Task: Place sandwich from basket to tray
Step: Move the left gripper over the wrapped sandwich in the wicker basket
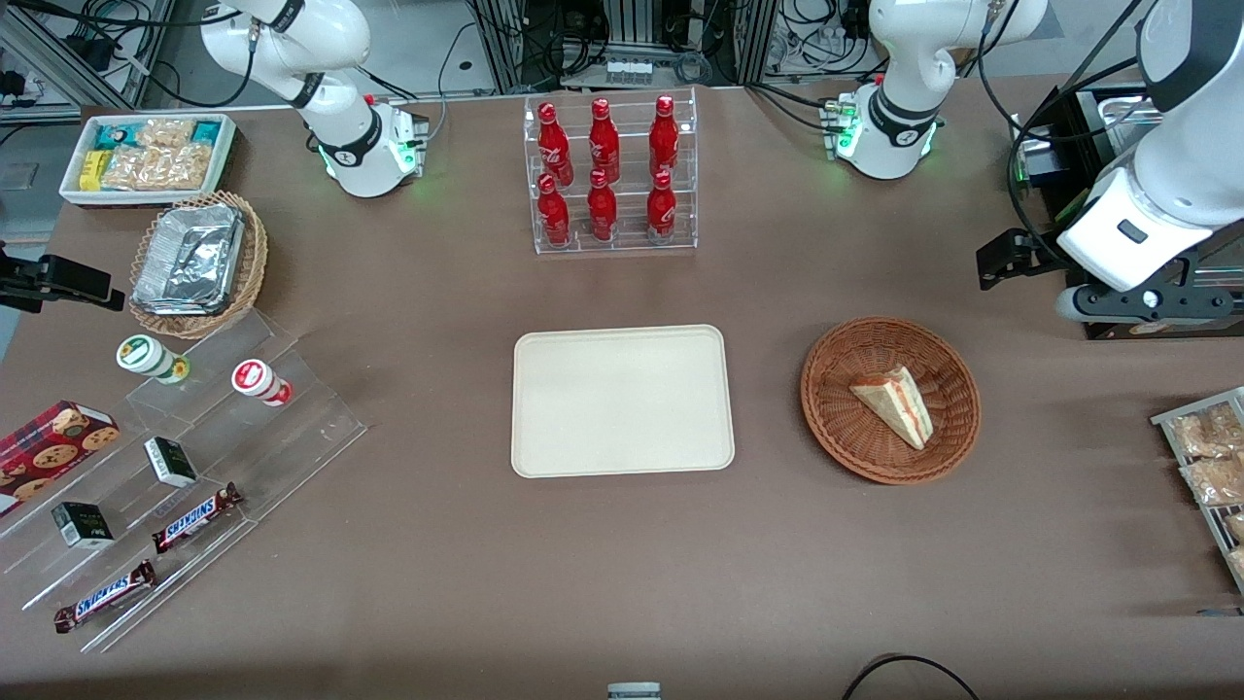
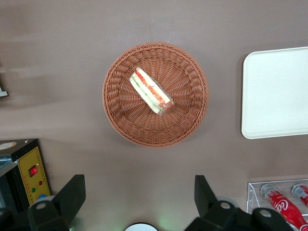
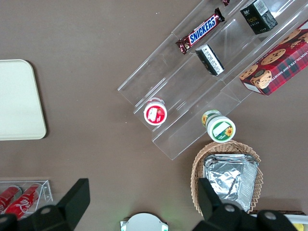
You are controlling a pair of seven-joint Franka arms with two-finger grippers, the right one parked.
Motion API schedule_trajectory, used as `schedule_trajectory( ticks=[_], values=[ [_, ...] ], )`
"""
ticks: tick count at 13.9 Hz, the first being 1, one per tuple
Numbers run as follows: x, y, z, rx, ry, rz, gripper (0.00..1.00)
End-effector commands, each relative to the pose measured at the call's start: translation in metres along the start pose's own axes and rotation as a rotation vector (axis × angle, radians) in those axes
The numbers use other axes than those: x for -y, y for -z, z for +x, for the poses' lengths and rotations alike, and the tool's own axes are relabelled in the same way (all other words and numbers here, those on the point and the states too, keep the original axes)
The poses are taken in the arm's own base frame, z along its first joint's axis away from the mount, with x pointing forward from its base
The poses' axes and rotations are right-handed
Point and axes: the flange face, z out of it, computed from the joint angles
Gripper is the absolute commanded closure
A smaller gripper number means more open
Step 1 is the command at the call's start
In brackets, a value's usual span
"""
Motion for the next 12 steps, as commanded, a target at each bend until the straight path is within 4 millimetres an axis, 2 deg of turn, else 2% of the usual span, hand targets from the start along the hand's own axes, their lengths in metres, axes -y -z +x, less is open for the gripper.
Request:
schedule_trajectory(
  ticks=[1, 3, 7, 11, 12],
  values=[
    [0.002, 0.003, 0.004, 0.003, -0.015, -0.011, 0.0],
    [0.002, -0.01, 0.014, -0.009, -0.015, -0.001, 0.0],
    [-0.005, -0.066, 0.031, 0.032, -0.021, -0.011, 0.0],
    [-0.012, -0.123, 0.039, -0.001, -0.007, -0.013, 0.0],
    [-0.02, -0.137, 0.038, -0.016, 0.018, -0.013, 0.0]
  ],
)
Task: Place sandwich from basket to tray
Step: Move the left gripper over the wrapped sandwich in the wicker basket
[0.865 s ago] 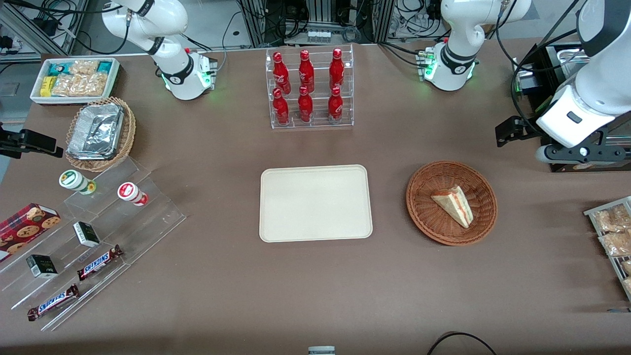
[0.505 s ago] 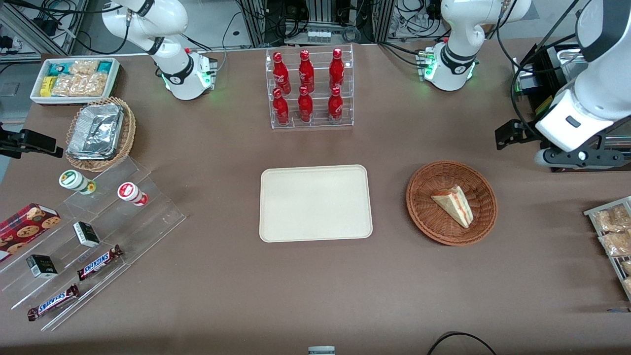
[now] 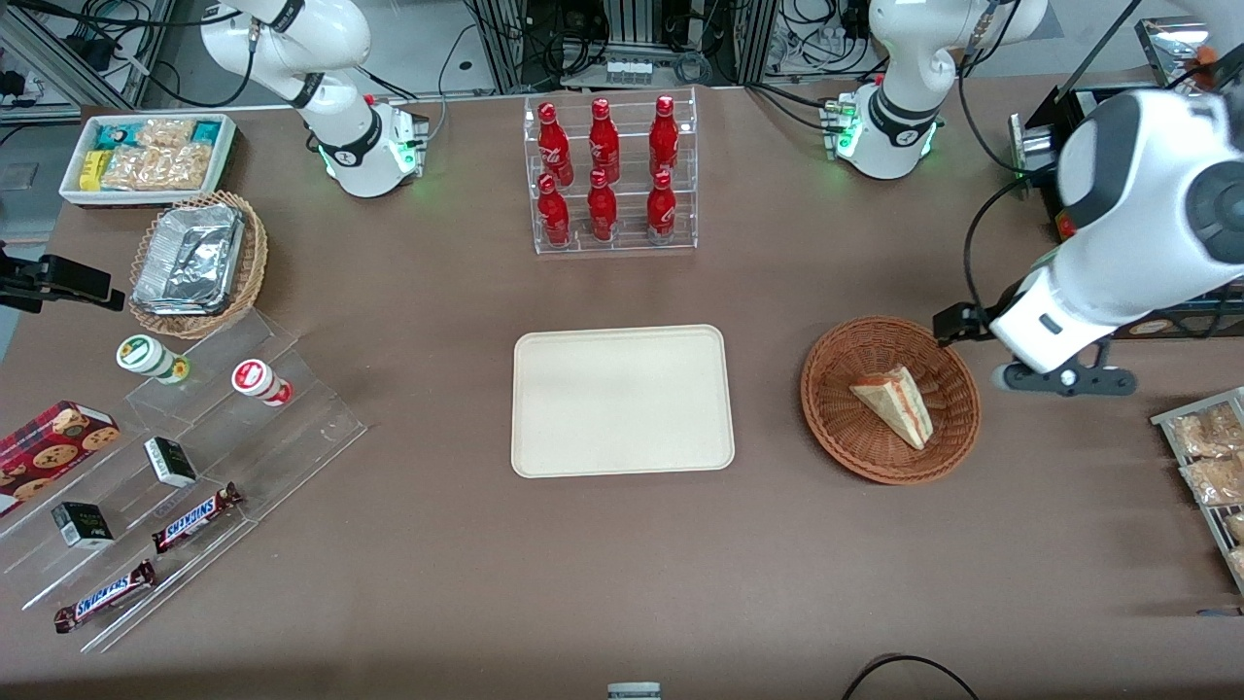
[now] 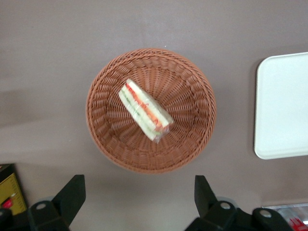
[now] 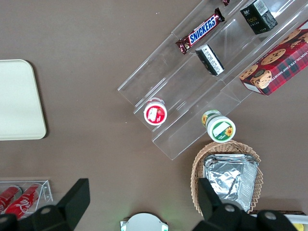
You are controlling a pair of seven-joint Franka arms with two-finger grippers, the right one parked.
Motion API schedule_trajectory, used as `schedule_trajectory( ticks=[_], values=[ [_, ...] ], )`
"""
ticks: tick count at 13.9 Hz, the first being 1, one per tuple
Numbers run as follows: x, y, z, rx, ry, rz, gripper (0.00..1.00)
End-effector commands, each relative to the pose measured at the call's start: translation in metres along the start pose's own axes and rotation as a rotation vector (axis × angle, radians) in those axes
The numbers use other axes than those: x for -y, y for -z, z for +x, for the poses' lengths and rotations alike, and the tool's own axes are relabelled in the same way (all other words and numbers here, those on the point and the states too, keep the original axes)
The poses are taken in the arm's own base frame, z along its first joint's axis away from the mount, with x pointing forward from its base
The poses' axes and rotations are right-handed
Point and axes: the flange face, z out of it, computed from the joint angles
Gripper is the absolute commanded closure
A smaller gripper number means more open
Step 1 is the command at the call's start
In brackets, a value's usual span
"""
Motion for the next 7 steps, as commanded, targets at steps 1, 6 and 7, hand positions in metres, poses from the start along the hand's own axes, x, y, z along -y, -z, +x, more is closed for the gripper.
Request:
schedule_trajectory(
  ticks=[1, 6, 7],
  values=[
    [-0.015, -0.031, -0.006, -0.034, 0.051, -0.004, 0.0],
    [-0.019, -0.089, -0.01, -0.078, 0.112, -0.007, 0.0],
    [-0.018, -0.1, -0.013, -0.083, 0.134, -0.008, 0.0]
  ],
)
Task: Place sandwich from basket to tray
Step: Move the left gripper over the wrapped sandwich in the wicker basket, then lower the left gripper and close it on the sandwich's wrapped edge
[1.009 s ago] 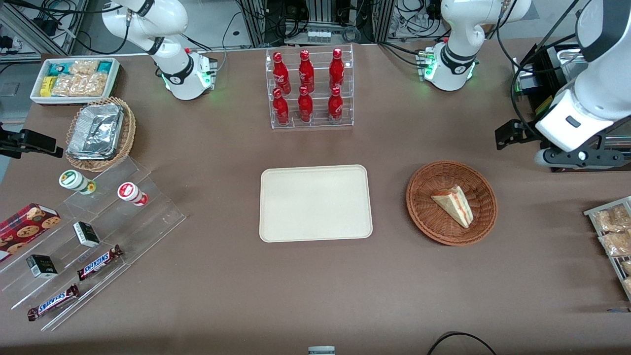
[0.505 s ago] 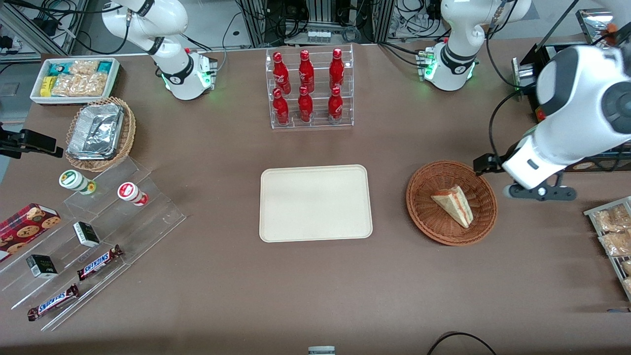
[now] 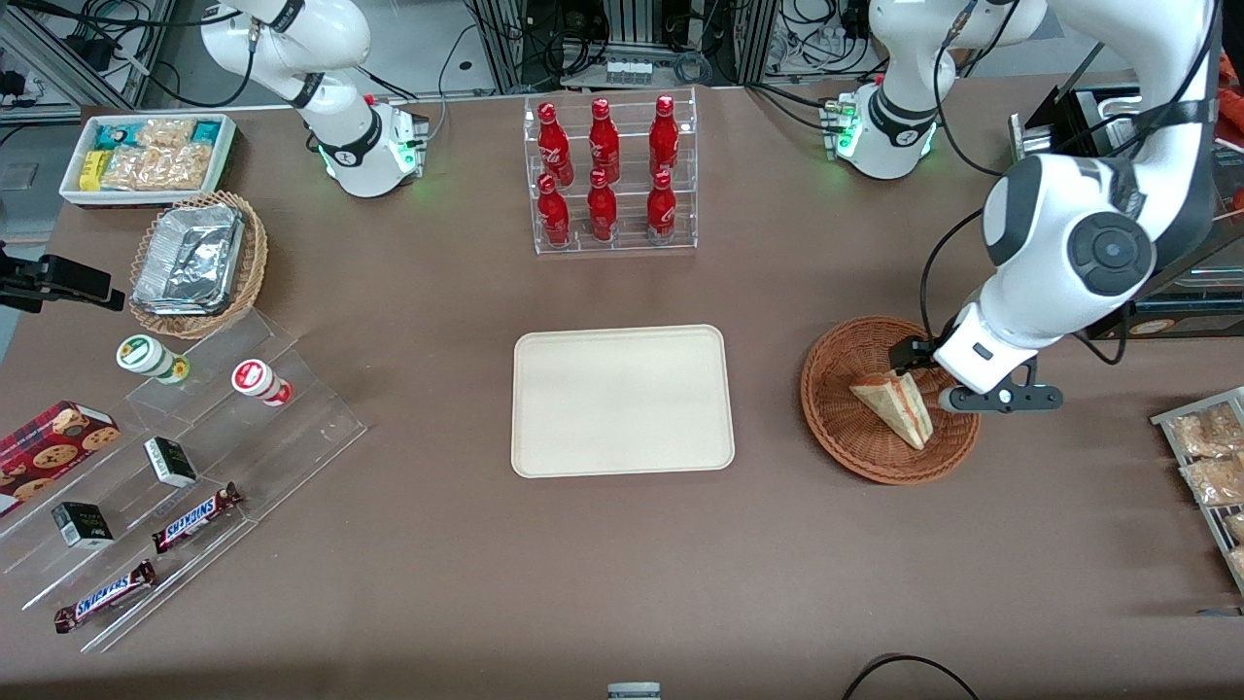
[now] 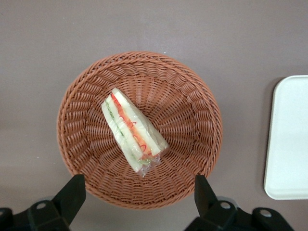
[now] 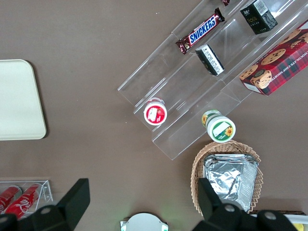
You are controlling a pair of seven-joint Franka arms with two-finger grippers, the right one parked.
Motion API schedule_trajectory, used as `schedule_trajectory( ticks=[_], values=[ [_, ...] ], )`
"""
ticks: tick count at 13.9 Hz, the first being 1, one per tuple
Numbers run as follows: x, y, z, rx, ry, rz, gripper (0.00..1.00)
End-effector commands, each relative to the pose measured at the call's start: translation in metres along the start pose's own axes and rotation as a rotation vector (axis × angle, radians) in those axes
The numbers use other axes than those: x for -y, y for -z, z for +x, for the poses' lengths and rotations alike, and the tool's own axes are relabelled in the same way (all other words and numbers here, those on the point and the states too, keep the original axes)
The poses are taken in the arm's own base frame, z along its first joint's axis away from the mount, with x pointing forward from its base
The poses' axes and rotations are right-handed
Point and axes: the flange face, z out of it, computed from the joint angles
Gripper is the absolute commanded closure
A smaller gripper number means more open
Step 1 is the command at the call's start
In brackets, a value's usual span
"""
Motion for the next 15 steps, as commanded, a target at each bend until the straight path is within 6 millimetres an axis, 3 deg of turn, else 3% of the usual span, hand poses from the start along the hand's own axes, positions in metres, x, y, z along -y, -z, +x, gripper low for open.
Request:
schedule_trajectory(
  ticks=[1, 5, 15],
  values=[
    [-0.001, -0.022, -0.015, -0.031, 0.056, -0.003, 0.0],
    [0.004, -0.052, -0.03, -0.076, 0.187, -0.017, 0.0],
    [0.006, -0.078, -0.03, -0.104, 0.718, -0.063, 0.0]
  ],
)
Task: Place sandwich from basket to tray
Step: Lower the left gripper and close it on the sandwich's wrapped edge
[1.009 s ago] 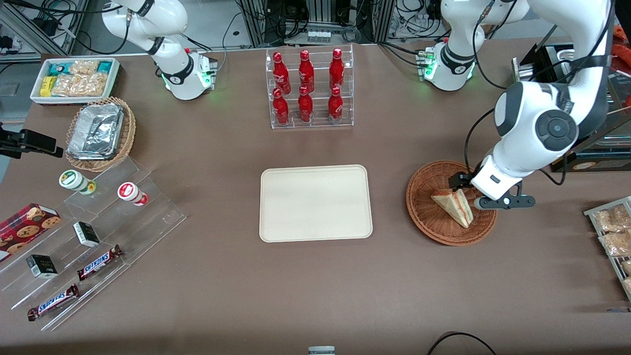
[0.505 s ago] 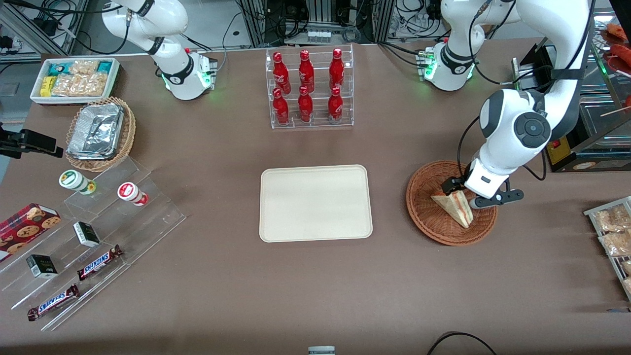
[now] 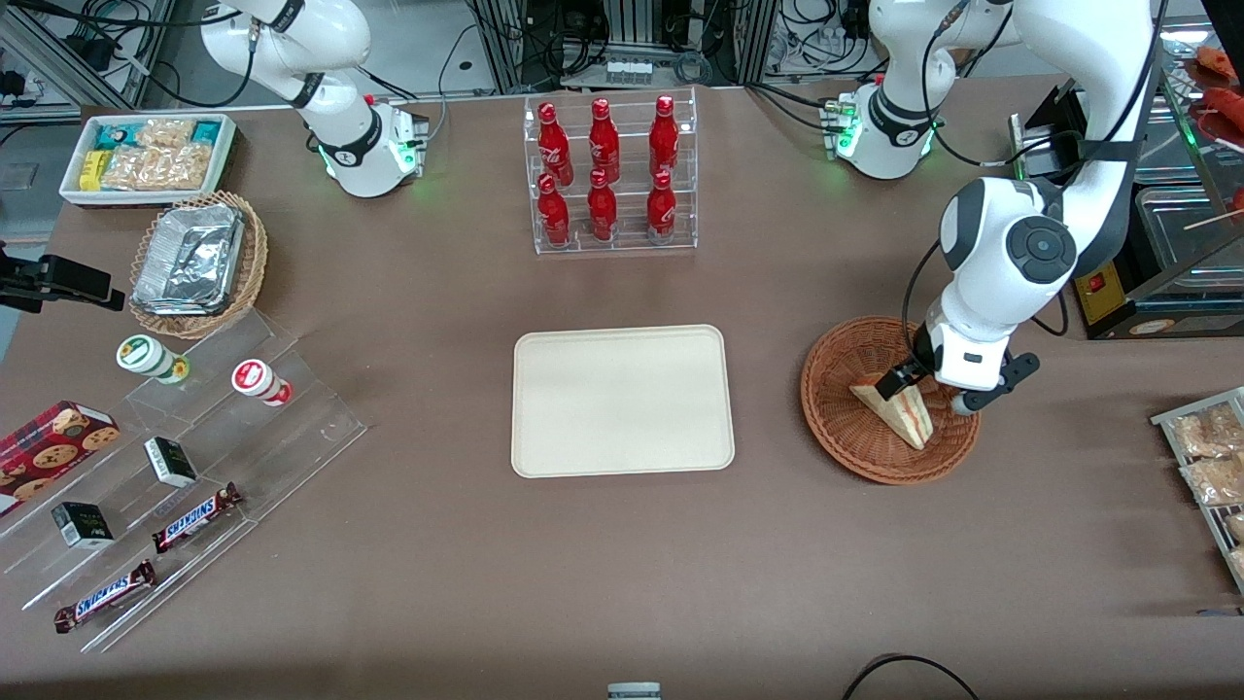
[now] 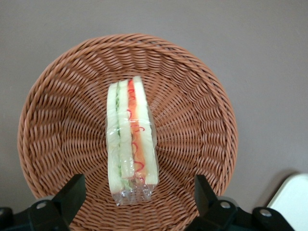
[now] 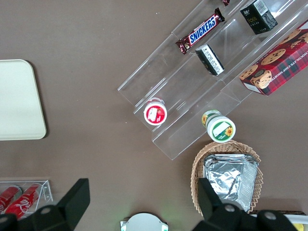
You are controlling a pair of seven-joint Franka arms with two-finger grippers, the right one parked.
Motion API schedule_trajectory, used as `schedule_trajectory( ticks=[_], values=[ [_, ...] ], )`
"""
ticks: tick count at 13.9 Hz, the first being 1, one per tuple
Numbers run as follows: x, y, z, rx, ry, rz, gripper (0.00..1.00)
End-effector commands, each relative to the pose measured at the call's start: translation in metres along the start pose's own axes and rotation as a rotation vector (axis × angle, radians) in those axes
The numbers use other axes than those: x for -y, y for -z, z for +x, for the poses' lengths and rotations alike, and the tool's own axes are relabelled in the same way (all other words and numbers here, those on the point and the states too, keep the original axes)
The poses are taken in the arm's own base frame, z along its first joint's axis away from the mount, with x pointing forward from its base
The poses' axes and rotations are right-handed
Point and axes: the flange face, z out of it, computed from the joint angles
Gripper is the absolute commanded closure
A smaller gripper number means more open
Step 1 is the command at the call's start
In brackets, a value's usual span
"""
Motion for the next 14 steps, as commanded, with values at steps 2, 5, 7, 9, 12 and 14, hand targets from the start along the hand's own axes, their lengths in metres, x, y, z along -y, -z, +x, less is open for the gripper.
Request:
schedule_trajectory(
  ticks=[2, 5, 7, 9, 12, 14],
  values=[
    [0.007, -0.012, 0.001, 0.008, 0.205, 0.003, 0.0],
    [0.007, -0.027, -0.001, 0.027, 0.24, 0.024, 0.0],
    [0.007, -0.035, 0.001, 0.028, 0.242, 0.023, 0.0],
    [0.007, -0.047, 0.001, 0.031, 0.243, 0.024, 0.0],
    [0.008, -0.064, 0.002, 0.039, 0.249, 0.029, 0.0],
    [0.009, -0.069, 0.004, 0.038, 0.253, 0.026, 0.03]
  ],
)
